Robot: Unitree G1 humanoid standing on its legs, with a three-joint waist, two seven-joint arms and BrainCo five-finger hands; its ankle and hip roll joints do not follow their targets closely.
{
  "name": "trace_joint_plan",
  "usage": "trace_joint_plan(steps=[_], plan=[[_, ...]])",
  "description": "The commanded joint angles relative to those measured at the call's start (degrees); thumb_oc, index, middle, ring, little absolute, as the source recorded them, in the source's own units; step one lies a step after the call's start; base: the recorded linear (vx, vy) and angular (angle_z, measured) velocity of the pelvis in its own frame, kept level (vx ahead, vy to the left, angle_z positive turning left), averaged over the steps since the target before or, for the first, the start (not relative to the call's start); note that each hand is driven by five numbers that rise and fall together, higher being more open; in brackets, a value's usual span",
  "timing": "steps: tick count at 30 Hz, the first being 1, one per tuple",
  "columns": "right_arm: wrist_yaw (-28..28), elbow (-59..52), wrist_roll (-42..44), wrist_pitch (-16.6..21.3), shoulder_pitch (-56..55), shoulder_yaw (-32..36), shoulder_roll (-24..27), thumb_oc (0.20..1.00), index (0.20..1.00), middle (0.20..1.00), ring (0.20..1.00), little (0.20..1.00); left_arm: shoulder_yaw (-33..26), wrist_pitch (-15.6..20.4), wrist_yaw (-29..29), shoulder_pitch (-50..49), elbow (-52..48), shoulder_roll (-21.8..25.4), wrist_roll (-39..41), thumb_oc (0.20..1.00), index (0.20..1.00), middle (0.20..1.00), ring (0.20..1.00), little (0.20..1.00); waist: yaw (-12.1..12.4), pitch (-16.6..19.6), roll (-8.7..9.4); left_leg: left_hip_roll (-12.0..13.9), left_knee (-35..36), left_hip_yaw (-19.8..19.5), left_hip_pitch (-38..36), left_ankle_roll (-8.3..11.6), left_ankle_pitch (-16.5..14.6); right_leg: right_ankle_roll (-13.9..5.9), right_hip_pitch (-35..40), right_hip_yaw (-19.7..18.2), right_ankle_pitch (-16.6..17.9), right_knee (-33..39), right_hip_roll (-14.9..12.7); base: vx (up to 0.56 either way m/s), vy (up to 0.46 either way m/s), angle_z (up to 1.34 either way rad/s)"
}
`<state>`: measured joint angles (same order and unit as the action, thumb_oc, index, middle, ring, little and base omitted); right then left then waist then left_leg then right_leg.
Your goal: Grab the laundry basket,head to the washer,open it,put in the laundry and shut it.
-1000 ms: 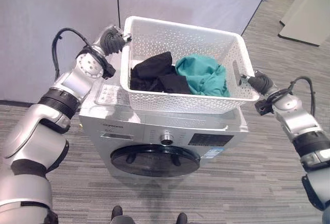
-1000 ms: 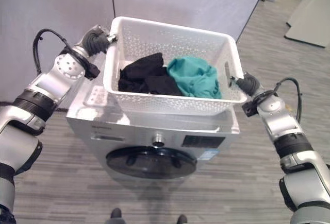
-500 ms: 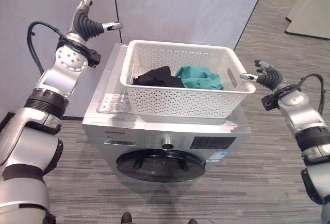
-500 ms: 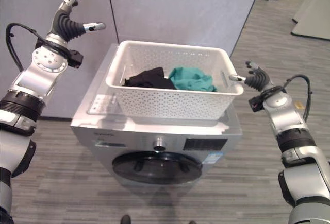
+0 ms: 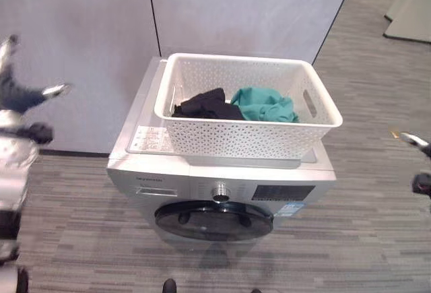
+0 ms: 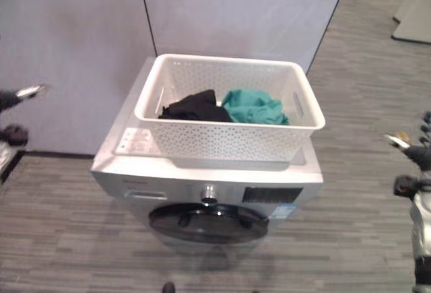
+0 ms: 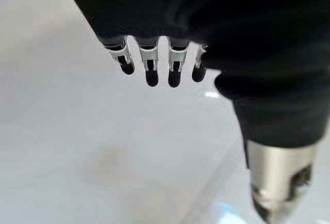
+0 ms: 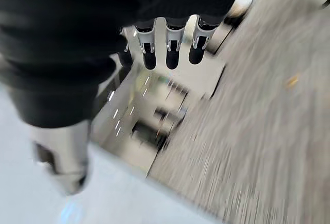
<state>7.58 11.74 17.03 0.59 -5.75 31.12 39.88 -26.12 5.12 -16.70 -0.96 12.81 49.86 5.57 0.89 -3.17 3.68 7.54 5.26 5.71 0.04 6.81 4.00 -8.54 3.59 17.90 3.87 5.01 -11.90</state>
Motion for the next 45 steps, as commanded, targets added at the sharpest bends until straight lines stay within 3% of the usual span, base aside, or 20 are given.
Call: trace_joint_plan(steps=[1,5,6,7,8,10,13,15,16,17,19,24,29,34,37,45], plan=[[0.9,-1.7,-3.7,3.9,3.2,0.3,1.2,1.0,1.0,1.0,1.0,1.0,-1.8,3.4,-2.3,3.9,0.2,1.2,-1.8,1.0,1.0,1.0,1.0,1.0,2.7,1.4,-0.52,0.1,-2.1,0.3,-1.8,-1.99,-5.0,-3.12,-1.3,2.1,-0.9,-2.1,-2.4,0.0,0.0,0.0],[-1.0,-6.6,-5.6,3.4,-5.3,2.1,-6.9,1.0,1.0,1.0,1.0,1.0,-9.2,4.1,-2.7,-8.8,-1.6,-8.0,-0.7,1.0,1.0,1.0,1.0,1.0,2.2,1.6,-0.03,0.2,-1.6,0.5,-0.9,-1.96,-4.6,-2.85,-2.1,2.1,-0.4,-1.3,-2.2,0.0,0.0,0.0],[-1.0,-6.7,-5.4,3.7,-6.7,1.8,-9.6,1.0,1.0,1.0,1.0,1.0,-9.3,4.4,-2.4,-11.0,-1.1,-11.2,0.6,1.0,1.0,1.0,1.0,1.0,2.3,1.1,0.12,0.2,-1.6,0.4,-0.6,-2.0,-4.5,-2.75,-2.3,2.2,-0.4,-1.2,-2.3,-0.03,-0.033,0.05],[-2.4,-6.7,-5.3,3.5,-9.9,0.0,-13.4,1.0,1.0,1.0,1.0,1.0,-8.5,4.7,-0.9,-15.0,0.5,-17.3,5.7,1.0,1.0,1.0,1.0,1.0,2.3,0.7,0.23,0.2,-1.7,0.4,-0.3,-2.13,-4.5,-2.52,-2.5,2.2,-0.2,-1.0,-2.3,0.0,0.0,0.0],[-2.5,-6.9,-5.4,3.5,-10.1,-0.1,-13.4,1.0,1.0,1.0,1.0,1.0,-8.6,4.8,-0.8,-15.3,0.5,-17.3,6.0,1.0,1.0,1.0,1.0,1.0,2.2,0.9,0.21,0.1,-1.7,0.4,-0.2,-2.16,-4.5,-2.51,-2.5,2.2,-0.2,-1.0,-2.3,0.0,0.0,0.0],[-4.8,-5.4,-3.2,3.3,-11.7,-5.3,-17.9,1.0,1.0,1.0,1.0,1.0,-4.4,4.8,0.5,-15.6,6.7,-21.8,9.5,1.0,1.0,1.0,1.0,1.0,2.1,0.5,0.29,0.1,-1.9,0.5,0.3,-2.18,-4.3,-2.31,-2.8,2.3,-0.1,-1.0,-2.4,-0.03,-0.001,0.06],[-8.5,4.9,4.8,3.1,-10.8,-13.6,-21.8,1.0,1.0,1.0,1.0,1.0,4.3,3.9,3.5,-11.8,22.5,-26.0,15.3,1.0,1.0,1.0,1.0,1.0,1.4,-0.5,0.32,0.2,-2.2,0.8,0.9,-1.93,-3.9,-2.17,-3.7,2.2,0.0,-1.3,-2.4,-0.06,0.018,-0.03],[-7.4,19.7,6.5,3.9,-7.0,-17.7,-22.7,1.0,1.0,1.0,1.0,1.0,10.6,3.5,5.3,-7.9,33.6,-28.7,17.0,1.0,1.0,1.0,1.0,1.0,1.4,-1.0,0.31,0.1,-2.3,0.8,1.2,-1.92,-3.6,-2.17,-4.0,2.2,0.1,-1.4,-2.4,-0.04,0.02,-0.05],[-7.5,19.9,6.5,4.0,-6.8,-17.6,-22.7,1.0,1.0,1.0,1.0,1.0,10.6,3.6,5.4,-7.7,33.8,-28.7,17.0,1.0,1.0,1.0,1.0,1.0,1.3,-1.0,0.37,0.0,-2.3,0.8,1.5,-1.97,-3.4,-2.16,-4.2,2.2,0.3,-1.4,-2.5,-0.01,0.021,-0.06],[-6.6,28.6,7.2,3.9,-4.2,-19.5,-24.0,1.0,1.0,1.0,1.0,1.0,12.2,3.6,5.7,-4.4,43.7,-31.2,20.2,1.0,1.0,1.0,1.0,1.0,1.2,-1.1,0.29,0.0,-2.3,0.9,1.5,-2.0,-3.3,-2.24,-4.4,2.2,0.3,-1.4,-2.5,0.02,0.016,-0.03],[-6.2,39.0,8.4,4.1,-2.7,-20.9,-25.4,1.0,1.0,1.0,1.0,1.0,14.6,3.2,5.1,-2.1,52.2,-32.9,18.7,1.0,1.0,1.0,1.0,1.0,1.1,-0.6,0.38,-0.2,-2.1,0.8,1.5,-1.94,-3.3,-2.32,-4.3,2.2,0.3,-1.2,-2.5,0.04,0.008,-0.03],[-7.0,54.3,4.6,3.2,-0.3,-28.4,-27.1,1.0,1.0,1.0,1.0,1.0,19.4,2.4,6.2,0.0,60.6,-35.4,15.5,1.0,1.0,1.0,1.0,1.0,1.4,-0.3,0.36,0.0,-1.7,0.8,1.5,-1.74,-2.9,-2.26,-4.3,2.6,0.4,-1.1,-2.6,0.01,-0.003,0.0],[-8.2,48.8,2.7,3.4,0.0,-33.7,-28.3,1.0,1.0,1.0,1.0,1.0,21.2,2.1,6.6,0.1,61.5,-35.7,12.9,1.0,1.0,1.0,1.0,1.0,1.4,0.0,0.23,0.2,-1.4,1.1,1.0,-1.48,-2.8,-2.26,-4.0,2.8,0.3,-0.8,-2.5,0.0,-0.003,-0.01],[-7.4,26.1,2.2,4.6,-1.5,-35.0,-26.1,1.0,1.0,1.0,1.0,1.0,22.6,2.0,6.6,0.0,61.0,-36.0,11.3,1.0,1.0,1.0,1.0,1.0,0.6,0.3,0.02,0.5,-1.2,1.7,0.3,-1.17,-2.8,-2.3,-3.9,2.3,0.4,-0.6,-2.5,0.0,0.0,0.0],[-7.1,18.8,-0.9,5.0,-1.7,-35.6,-23.9,1.0,1.0,1.0,1.0,1.0,24.0,2.2,6.5,0.0,60.2,-36.3,9.6,1.0,1.0,1.0,1.0,1.0,0.6,0.4,-0.11,0.6,-1.1,1.7,0.0,-1.14,-2.9,-2.31,-3.7,2.4,0.3,-0.6,-2.5,0.0,-0.005,-0.01],[-7.9,16.6,-3.8,5.0,1.5,-39.1,-21.4,1.0,1.0,1.0,1.0,1.0,26.8,2.3,6.8,0.5,58.3,-36.6,8.3,1.0,1.0,1.0,1.0,1.0,2.2,0.2,-0.3,1.5,-1.1,0.7,0.0,-0.69,-2.5,-2.01,-2.7,3.4,-0.4,-0.4,-2.0,0.0,-0.018,0.01]])
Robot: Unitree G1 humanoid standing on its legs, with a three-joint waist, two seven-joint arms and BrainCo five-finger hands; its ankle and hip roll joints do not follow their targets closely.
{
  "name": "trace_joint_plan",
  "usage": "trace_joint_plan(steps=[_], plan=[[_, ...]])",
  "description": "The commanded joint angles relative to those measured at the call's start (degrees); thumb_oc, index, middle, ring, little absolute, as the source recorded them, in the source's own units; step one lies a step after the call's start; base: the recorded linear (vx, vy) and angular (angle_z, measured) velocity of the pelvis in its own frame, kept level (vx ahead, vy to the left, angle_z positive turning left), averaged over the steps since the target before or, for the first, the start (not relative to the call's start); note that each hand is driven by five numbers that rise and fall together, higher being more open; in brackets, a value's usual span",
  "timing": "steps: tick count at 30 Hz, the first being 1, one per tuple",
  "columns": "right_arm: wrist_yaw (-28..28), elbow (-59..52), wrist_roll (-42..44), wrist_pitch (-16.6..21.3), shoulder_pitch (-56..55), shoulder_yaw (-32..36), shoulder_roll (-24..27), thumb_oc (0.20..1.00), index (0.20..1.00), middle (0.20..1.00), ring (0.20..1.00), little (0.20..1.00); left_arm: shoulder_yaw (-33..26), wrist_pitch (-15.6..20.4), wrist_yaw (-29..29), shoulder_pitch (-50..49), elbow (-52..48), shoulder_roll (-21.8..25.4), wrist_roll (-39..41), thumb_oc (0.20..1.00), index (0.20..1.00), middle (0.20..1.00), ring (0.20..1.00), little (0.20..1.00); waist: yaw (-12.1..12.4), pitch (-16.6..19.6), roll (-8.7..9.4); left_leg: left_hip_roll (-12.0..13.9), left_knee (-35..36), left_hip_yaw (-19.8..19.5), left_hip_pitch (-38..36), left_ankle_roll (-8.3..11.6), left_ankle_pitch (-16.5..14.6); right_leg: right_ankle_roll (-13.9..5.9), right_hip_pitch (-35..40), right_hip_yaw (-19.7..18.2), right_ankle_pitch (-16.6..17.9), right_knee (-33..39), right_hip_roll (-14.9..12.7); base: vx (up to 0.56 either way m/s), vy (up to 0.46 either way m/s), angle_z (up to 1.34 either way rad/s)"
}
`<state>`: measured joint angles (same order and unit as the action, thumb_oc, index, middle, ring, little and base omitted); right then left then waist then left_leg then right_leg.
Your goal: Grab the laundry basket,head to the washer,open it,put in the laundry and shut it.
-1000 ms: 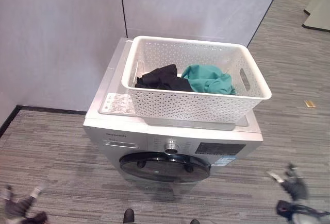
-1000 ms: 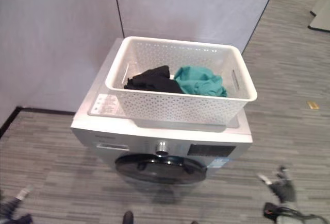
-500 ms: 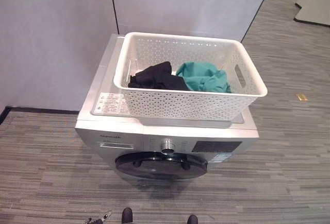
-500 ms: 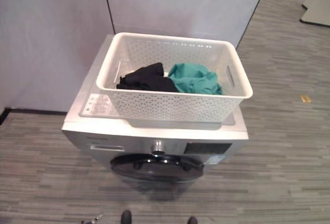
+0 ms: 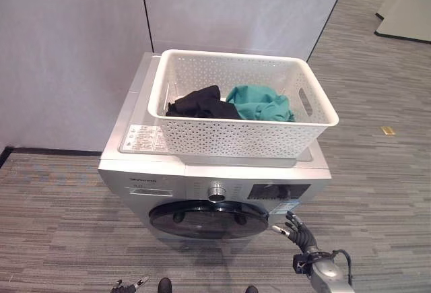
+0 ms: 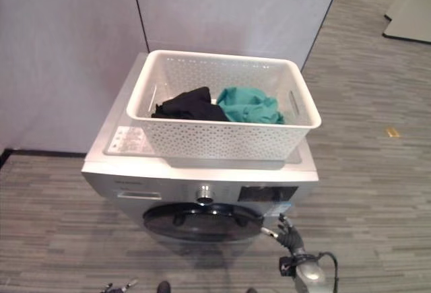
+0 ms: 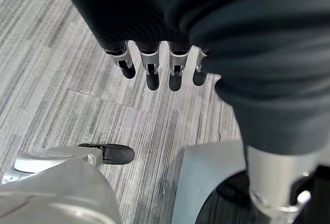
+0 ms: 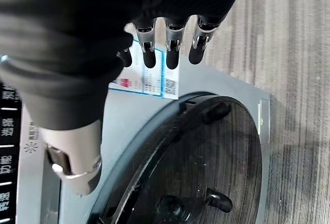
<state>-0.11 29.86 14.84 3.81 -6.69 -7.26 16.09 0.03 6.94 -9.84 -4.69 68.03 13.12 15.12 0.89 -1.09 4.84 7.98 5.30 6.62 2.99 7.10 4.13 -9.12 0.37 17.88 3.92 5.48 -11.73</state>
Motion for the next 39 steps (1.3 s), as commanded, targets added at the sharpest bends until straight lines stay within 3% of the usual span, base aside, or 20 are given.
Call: trace_joint_plan(steps=[1,4,7,11,15,23,28,29,31,32,33,34,35,36,37,39], plan=[[-0.5,-0.7,-2.2,1.7,3.0,-1.4,2.7,1.0,1.0,1.0,1.0,1.0,0.7,0.5,-0.1,4.3,2.8,0.2,-1.3,1.0,1.0,1.0,1.0,1.0,2.7,-2.0,-1.49,1.1,-1.0,-0.5,-2.7,-0.83,-2.5,-1.34,0.6,3.7,-0.6,-0.8,-2.1,0.0,-0.058,0.04],[-0.4,1.8,-2.9,1.6,4.9,-2.6,3.2,1.0,1.0,1.0,1.0,1.0,1.0,0.7,-0.1,4.1,2.3,0.3,-1.3,1.0,1.0,1.0,1.0,1.0,3.5,-2.1,-1.6,1.5,-1.0,-1.3,-2.2,-0.6,-2.2,-1.18,0.7,4.4,-0.9,-0.7,-1.9,0.01,-0.048,0.23],[-0.2,10.5,-4.9,1.1,12.0,-6.3,4.1,1.0,1.0,1.0,1.0,1.0,1.9,0.6,0.6,3.6,2.5,0.1,-1.5,1.0,1.0,1.0,1.0,1.0,5.9,-2.6,-2.13,1.9,-1.0,-2.4,-1.6,-0.38,-1.7,-0.92,0.9,5.3,-1.3,-0.5,-1.4,0.01,-0.052,0.18],[-0.9,18.7,-2.8,0.4,18.7,-9.2,2.9,1.0,1.0,1.0,1.0,1.0,0.2,0.3,1.9,3.7,3.1,-0.3,4.2,1.0,1.0,1.0,1.0,1.0,8.0,-3.2,-2.88,2.3,-1.0,-3.2,-0.7,-0.11,-1.1,-0.73,0.7,6.0,-1.6,-0.5,-1.2,0.0,-0.032,0.13],[-0.2,24.9,-1.6,0.2,24.4,-10.1,2.8,1.0,1.0,1.0,1.0,1.0,-0.7,0.6,1.7,4.3,2.8,-0.4,8.1,1.0,1.0,1.0,1.0,1.0,10.0,-4.3,-3.63,2.8,-0.9,-4.8,1.0,0.33,-0.3,-0.42,0.3,6.9,-2.1,-0.5,-0.8,-0.03,-0.034,0.15],[1.7,34.3,-3.3,0.3,33.8,-11.5,5.7,1.0,1.0,1.0,1.0,1.0,2.7,1.6,1.2,6.4,0.6,-0.3,8.1,1.0,1.0,1.0,1.0,1.0,12.6,-7.7,-5.42,3.1,-1.6,-9.5,7.5,0.67,1.8,0.5,-3.0,9.0,-2.3,-0.5,-0.2,-0.1,-0.041,0.31],[2.2,36.8,-4.1,0.3,35.4,-17.4,-2.5,1.0,1.0,1.0,1.0,1.0,5.1,2.1,0.1,5.9,-2.0,-0.6,7.7,1.0,1.0,1.0,1.0,1.0,14.6,-9.8,-6.12,5.9,-4.0,-10.9,10.6,1.16,2.6,2.13,-5.1,6.8,-3.6,-0.5,2.5,-0.07,-0.114,0.18],[1.6,35.2,-3.0,0.8,34.7,-21.8,-7.8,1.0,1.0,1.0,1.0,1.0,6.4,2.6,-0.9,4.8,-4.3,-1.0,7.5,1.0,1.0,1.0,1.0,1.0,16.2,-10.5,-6.58,8.1,-4.4,-11.5,10.4,1.84,3.6,2.97,-4.9,6.3,-4.6,-0.5,4.7,-0.08,-0.193,-0.17],[1.4,34.5,-2.1,1.1,34.9,-23.2,-9.6,1.0,1.0,1.0,1.0,1.0,6.4,2.7,-1.3,4.8,-4.9,-1.3,7.8,1.0,1.0,1.0,1.0,1.0,16.7,-10.8,-6.65,8.9,-3.6,-11.8,10.3,2.24,4.8,3.15,-5.3,6.2,-4.9,-0.5,5.5,-0.11,-0.139,-0.33],[1.3,34.5,-0.3,1.8,35.6,-25.5,-12.5,1.0,1.0,1.0,1.0,1.0,7.1,3.4,-2.4,4.7,-8.0,-1.4,8.4,1.0,1.0,1.0,1.0,1.0,17.8,-10.7,-6.6,10.6,-0.8,-12.5,11.3,3.41,7.3,3.09,-6.9,6.4,-5.7,-0.5,6.9,-0.16,-0.18,-0.13],[1.4,33.8,1.2,2.3,36.6,-26.3,-13.3,1.0,1.0,1.0,1.0,1.0,8.5,4.4,-3.8,5.9,-10.5,-1.6,8.5,1.0,1.0,1.0,1.0,1.0,17.5,-11.3,-5.9,11.6,-1.4,-9.8,12.6,3.44,7.1,2.74,-7.2,7.0,-7.2,-0.5,6.8,-0.25,-0.145,-0.07],[1.4,33.8,1.3,2.3,36.7,-26.2,-13.2,1.0,1.0,1.0,1.0,1.0,8.6,4.4,-3.8,6.0,-10.6,-1.7,8.5,1.0,1.0,1.0,1.0,1.0,17.6,-11.6,-5.88,11.2,-1.8,-9.6,13.4,2.88,8.1,2.98,-7.7,7.5,-5.9,-0.5,6.3,-0.17,-0.145,0.0],[1.6,32.9,1.6,2.6,36.6,-26.7,-12.9,1.0,1.0,1.0,1.0,1.0,9.3,4.8,-4.7,7.2,-11.8,-1.7,8.1,1.0,1.0,1.0,1.0,1.0,16.5,-12.2,-5.19,11.9,-5.0,-4.7,13.3,2.72,6.1,2.96,-7.6,8.5,-6.3,-0.5,5.6,-0.33,-0.126,0.39],[1.8,32.5,2.4,2.6,36.6,-27.8,-12.2,1.0,1.0,1.0,1.0,1.0,11.6,5.4,-4.7,8.2,-15.0,-1.3,5.8,1.0,1.0,1.0,1.0,1.0,14.9,-13.7,-4.55,11.1,-14.5,2.4,13.3,1.36,1.3,3.77,-8.6,11.0,-5.3,-0.5,3.7,-0.24,-0.152,0.9],[1.8,32.4,2.4,2.6,36.6,-27.8,-12.2,1.0,1.0,1.0,1.0,1.0,11.6,5.3,-4.8,8.1,-15.2,-1.3,5.8,1.0,1.0,1.0,1.0,1.0,14.9,-13.8,-4.61,11.2,-15.3,2.3,13.6,1.28,0.7,3.7,-8.5,11.0,-5.4,-0.5,3.6,-0.31,-0.109,1.36],[1.6,32.5,3.2,2.6,36.3,-27.7,-11.5,1.0,1.0,1.0,1.0,1.0,14.1,5.6,-4.0,7.7,-17.9,-0.8,3.1,1.0,1.0,1.0,1.0,1.0,14.0,-14.1,-4.5,9.8,-23.9,1.8,13.2,0.5,-2.9,4.47,-9.3,12.2,-4.6,-0.5,2.6,-0.13,-0.041,1.05]])
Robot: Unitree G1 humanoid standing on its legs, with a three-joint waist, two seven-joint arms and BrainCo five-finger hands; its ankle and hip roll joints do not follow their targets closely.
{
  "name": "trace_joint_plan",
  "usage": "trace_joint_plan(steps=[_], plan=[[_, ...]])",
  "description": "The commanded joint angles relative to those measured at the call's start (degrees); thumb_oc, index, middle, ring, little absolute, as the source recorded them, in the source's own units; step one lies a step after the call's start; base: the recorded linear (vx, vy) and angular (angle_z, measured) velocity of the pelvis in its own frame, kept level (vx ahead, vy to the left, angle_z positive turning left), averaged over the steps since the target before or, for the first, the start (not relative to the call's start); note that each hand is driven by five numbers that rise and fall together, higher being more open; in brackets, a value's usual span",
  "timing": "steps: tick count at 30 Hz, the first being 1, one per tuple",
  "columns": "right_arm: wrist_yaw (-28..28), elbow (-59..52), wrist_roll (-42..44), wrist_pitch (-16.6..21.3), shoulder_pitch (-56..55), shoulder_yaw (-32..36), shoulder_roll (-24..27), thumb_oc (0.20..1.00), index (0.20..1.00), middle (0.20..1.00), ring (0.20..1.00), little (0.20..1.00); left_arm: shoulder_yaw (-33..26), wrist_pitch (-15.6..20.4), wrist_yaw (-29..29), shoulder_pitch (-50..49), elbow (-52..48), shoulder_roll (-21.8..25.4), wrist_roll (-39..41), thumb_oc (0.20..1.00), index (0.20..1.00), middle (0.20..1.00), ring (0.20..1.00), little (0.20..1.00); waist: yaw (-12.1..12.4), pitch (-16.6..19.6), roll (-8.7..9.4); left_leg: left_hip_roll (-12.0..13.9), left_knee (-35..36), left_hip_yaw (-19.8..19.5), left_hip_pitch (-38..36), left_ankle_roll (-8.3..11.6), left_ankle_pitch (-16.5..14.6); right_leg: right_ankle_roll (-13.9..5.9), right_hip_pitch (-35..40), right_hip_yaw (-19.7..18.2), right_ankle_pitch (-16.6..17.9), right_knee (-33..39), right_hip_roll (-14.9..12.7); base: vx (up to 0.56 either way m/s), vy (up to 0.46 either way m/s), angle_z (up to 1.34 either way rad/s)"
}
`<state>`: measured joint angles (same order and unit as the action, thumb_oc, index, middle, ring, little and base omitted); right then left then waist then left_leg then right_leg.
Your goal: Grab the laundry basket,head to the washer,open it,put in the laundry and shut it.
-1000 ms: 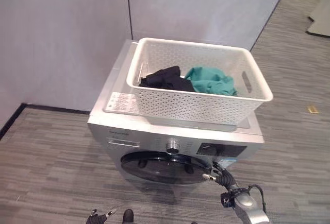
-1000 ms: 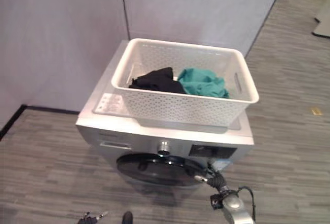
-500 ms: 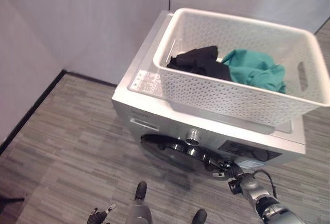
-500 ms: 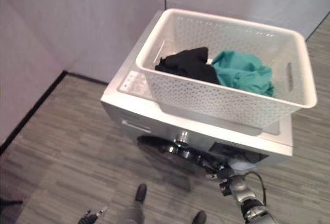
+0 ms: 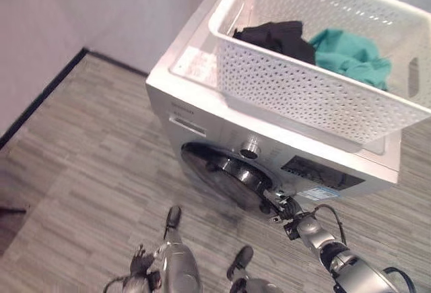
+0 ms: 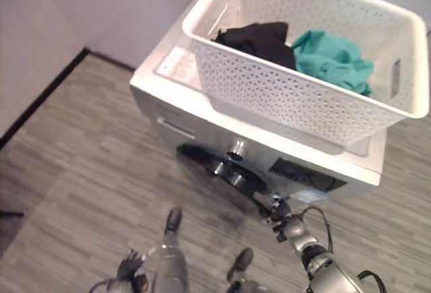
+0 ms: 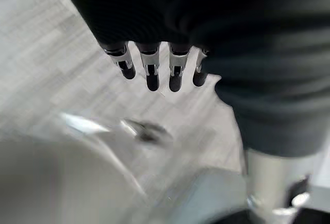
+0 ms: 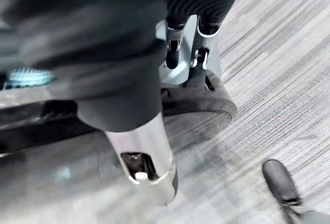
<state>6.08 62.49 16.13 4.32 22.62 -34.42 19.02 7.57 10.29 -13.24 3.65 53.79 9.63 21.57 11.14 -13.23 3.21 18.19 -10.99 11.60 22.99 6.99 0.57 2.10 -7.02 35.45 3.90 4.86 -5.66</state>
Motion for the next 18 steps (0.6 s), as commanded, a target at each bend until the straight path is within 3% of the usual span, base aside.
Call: trace_joint_plan(steps=[1,2,4,6,7,13,18], plan=[[-4.6,-0.2,1.9,2.0,6.8,-0.5,-14.4,1.0,1.0,1.0,1.0,1.0,6.7,2.2,-0.7,-0.8,-3.9,2.7,-3.4,1.0,1.0,1.0,1.0,1.0,3.7,-1.9,-3.06,-0.3,-8.2,-3.5,-6.5,0.59,0.2,-6.82,-1.8,-5.1,-4.6,0.1,-3.4,-0.07,-0.01,0.38],[-4.9,-0.5,2.4,1.9,5.4,0.0,-13.9,1.0,1.0,1.0,1.0,1.0,8.6,1.9,0.4,-1.7,-5.4,3.1,-5.6,1.0,1.0,1.0,1.0,1.0,3.0,-1.2,-2.95,-2.2,-10.3,-4.5,-9.1,0.46,-1.8,-6.57,-1.3,-3.2,-3.8,0.1,-4.4,-0.02,0.022,0.14],[-5.2,-0.7,2.6,1.6,4.3,0.4,-13.7,1.0,1.0,1.0,1.0,1.0,9.1,1.6,1.0,-2.3,-6.0,3.1,-6.0,1.0,1.0,1.0,1.0,1.0,2.1,-0.4,-3.27,-2.7,-8.3,-4.0,-11.8,0.26,-2.8,-6.86,-0.7,-1.7,-3.4,0.1,-4.9,0.0,0.043,0.44],[-6.0,-1.2,3.5,1.2,1.3,2.8,-12.4,1.0,1.0,1.0,1.0,1.0,10.4,1.1,2.9,-3.5,-9.2,4.1,-7.0,1.0,1.0,1.0,1.0,1.0,-0.3,2.1,-4.36,-4.2,0.7,-1.0,-18.4,-0.23,-4.8,-8.29,-0.1,1.2,-1.1,0.1,-7.0,0.01,0.18,0.99],[-5.9,-1.2,3.6,1.1,0.9,3.4,-12.3,1.0,1.0,1.0,1.0,1.0,11.1,1.1,3.2,-3.6,-10.3,4.6,-7.9,1.0,1.0,1.0,1.0,1.0,-0.5,2.2,-4.55,-5.0,2.4,-1.7,-18.9,-0.42,-5.3,-8.56,-0.4,1.1,-0.2,0.1,-7.6,-0.04,0.243,1.12],[-5.3,-1.2,4.3,0.7,0.1,6.8,-12.7,1.0,1.0,1.0,1.0,1.0,14.0,0.9,6.2,-4.6,-20.8,8.8,-12.5,1.0,1.0,1.0,1.0,1.0,0.4,2.3,-5.23,-10.2,6.0,-4.4,-19.5,-2.31,-7.1,-11.35,0.6,3.1,4.0,-0.8,-13.4,-0.06,0.185,0.69],[-5.9,-1.8,4.0,0.4,-1.8,7.2,-15.2,1.0,1.0,1.0,1.0,1.0,11.8,1.5,8.3,-8.0,-35.9,15.1,-14.2,1.0,1.0,1.0,1.0,1.0,1.9,3.1,-4.28,-13.8,8.0,-4.4,-21.6,-4.25,-7.7,-13.17,2.0,4.3,5.4,-3.0,-17.6,0.01,0.147,0.04]])
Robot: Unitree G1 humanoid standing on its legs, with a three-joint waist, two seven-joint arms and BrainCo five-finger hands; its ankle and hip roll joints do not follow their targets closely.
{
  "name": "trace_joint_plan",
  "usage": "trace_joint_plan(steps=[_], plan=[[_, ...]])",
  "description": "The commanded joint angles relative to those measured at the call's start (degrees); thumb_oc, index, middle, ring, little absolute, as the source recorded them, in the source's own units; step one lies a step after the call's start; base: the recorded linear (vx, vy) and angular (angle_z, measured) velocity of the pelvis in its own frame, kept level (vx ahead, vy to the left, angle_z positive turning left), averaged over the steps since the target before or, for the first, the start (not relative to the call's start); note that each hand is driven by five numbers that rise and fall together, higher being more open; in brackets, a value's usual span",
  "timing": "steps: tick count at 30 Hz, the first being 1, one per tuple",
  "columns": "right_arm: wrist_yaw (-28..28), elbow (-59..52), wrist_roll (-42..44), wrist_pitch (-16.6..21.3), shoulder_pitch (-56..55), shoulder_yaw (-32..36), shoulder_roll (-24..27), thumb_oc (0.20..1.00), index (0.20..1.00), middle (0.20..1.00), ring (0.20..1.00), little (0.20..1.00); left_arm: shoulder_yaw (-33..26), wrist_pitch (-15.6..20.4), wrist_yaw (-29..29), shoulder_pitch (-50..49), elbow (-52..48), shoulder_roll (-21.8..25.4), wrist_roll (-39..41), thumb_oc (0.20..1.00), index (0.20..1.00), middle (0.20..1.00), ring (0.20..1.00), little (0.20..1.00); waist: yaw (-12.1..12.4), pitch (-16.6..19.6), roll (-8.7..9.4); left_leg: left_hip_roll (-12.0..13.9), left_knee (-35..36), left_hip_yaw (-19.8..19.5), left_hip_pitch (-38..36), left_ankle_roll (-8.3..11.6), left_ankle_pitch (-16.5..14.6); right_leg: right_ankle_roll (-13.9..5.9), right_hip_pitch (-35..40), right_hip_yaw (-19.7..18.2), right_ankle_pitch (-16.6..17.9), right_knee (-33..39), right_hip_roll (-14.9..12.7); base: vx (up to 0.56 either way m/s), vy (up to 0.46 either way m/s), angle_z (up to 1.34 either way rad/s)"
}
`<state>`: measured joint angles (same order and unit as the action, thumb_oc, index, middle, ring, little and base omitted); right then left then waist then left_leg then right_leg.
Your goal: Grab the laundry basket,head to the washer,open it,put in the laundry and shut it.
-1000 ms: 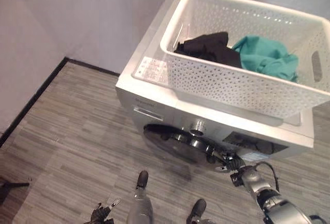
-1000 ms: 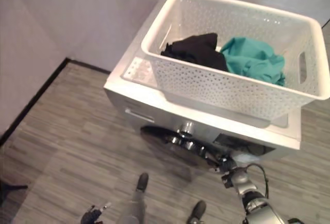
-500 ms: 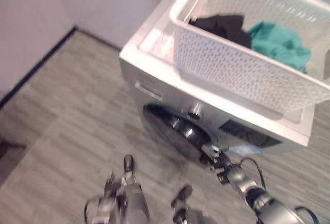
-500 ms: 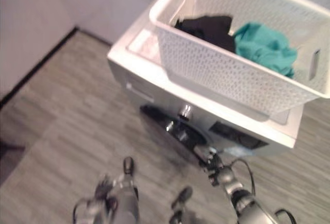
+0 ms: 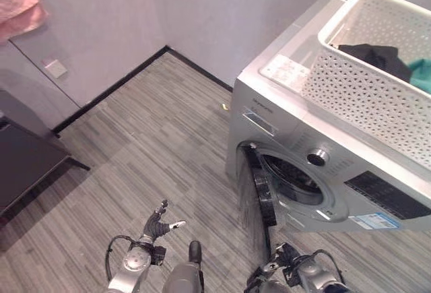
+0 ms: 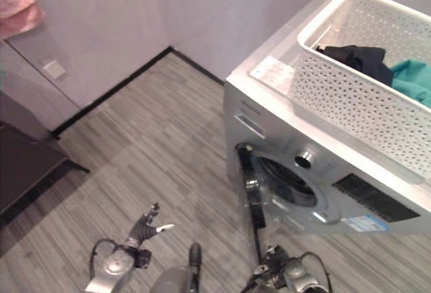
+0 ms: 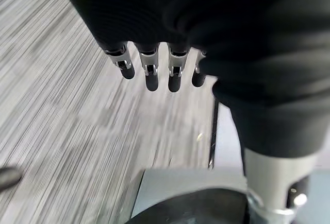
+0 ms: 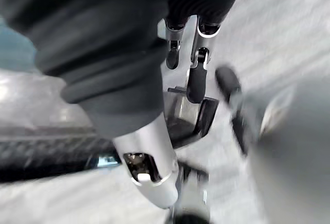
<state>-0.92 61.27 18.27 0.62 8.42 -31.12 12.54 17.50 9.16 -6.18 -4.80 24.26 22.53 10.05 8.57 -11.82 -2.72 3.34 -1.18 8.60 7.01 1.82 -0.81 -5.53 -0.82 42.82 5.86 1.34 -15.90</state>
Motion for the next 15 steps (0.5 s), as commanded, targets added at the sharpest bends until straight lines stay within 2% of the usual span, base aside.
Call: trace_joint_plan(steps=[1,4,6,9,11,12,15], plan=[[1.0,0.0,2.3,4.0,12.0,4.2,-9.2,1.0,1.0,1.0,1.0,1.0,1.5,3.1,1.4,0.2,-8.9,2.9,-2.8,1.0,1.0,1.0,1.0,1.0,4.9,2.0,1.6,0.6,-1.4,-1.5,-5.9,0.77,-6.3,-5.92,-4.0,-2.7,3.8,0.3,-7.9,0.03,0.063,0.1],[0.2,1.3,2.8,3.6,11.5,3.9,-11.1,1.0,1.0,1.0,1.0,1.0,0.1,3.2,2.0,-0.9,-13.8,4.2,-2.9,1.0,1.0,1.0,1.0,1.0,5.7,2.8,2.15,-0.7,-0.3,-2.0,-6.7,0.15,-6.3,-6.77,-3.2,-2.1,4.7,-0.1,-9.4,0.06,0.059,0.34],[0.2,1.8,3.1,3.7,12.4,3.1,-12.7,1.0,1.0,1.0,1.0,1.0,1.4,3.1,2.3,0.5,-15.9,4.7,-4.2,1.0,1.0,1.0,1.0,1.0,7.1,3.0,2.33,-0.9,-0.6,-2.7,-6.1,0.37,-6.2,-7.23,-2.3,-0.5,4.9,-0.7,-10.7,0.03,0.006,0.36],[0.9,1.7,2.9,4.1,13.3,3.2,-13.1,1.0,1.0,1.0,1.0,1.0,2.4,3.4,3.2,1.1,-18.4,4.9,-3.5,1.0,1.0,1.0,1.0,1.0,7.8,3.4,2.3,-0.9,-0.5,-3.9,-5.1,0.66,-5.6,-7.67,-1.2,1.0,5.3,-0.7,-11.2,0.03,-0.026,0.62],[1.0,2.0,1.9,4.2,12.8,3.1,-12.9,1.0,1.0,1.0,1.0,1.0,1.7,4.5,3.9,0.4,-22.7,5.8,-1.8,1.0,1.0,1.0,1.0,1.0,8.1,3.9,2.69,-1.1,0.1,-4.4,-5.1,0.76,-5.2,-8.04,-0.5,1.9,5.7,-0.4,-11.2,0.08,-0.031,0.93],[1.0,2.5,1.4,4.4,11.4,3.7,-11.6,1.0,1.0,1.0,1.0,1.0,0.1,6.4,3.6,0.4,-27.8,7.0,-0.4,1.0,1.0,1.0,1.0,1.0,8.1,4.0,3.15,-1.2,0.3,-4.7,-5.0,0.79,-5.2,-8.13,-0.6,1.9,5.7,-0.7,-11.3,0.07,-0.034,0.46],[1.5,4.2,-1.1,4.8,9.4,4.6,-10.2,1.0,1.0,1.0,1.0,1.0,-2.4,9.2,2.8,1.8,-36.8,9.2,-0.1,1.0,1.0,1.0,1.0,1.0,7.8,4.2,3.7,-1.1,0.3,-4.9,-5.0,0.96,-5.3,-8.17,-0.5,1.9,5.4,-0.9,-11.3,0.05,-0.032,0.03]])
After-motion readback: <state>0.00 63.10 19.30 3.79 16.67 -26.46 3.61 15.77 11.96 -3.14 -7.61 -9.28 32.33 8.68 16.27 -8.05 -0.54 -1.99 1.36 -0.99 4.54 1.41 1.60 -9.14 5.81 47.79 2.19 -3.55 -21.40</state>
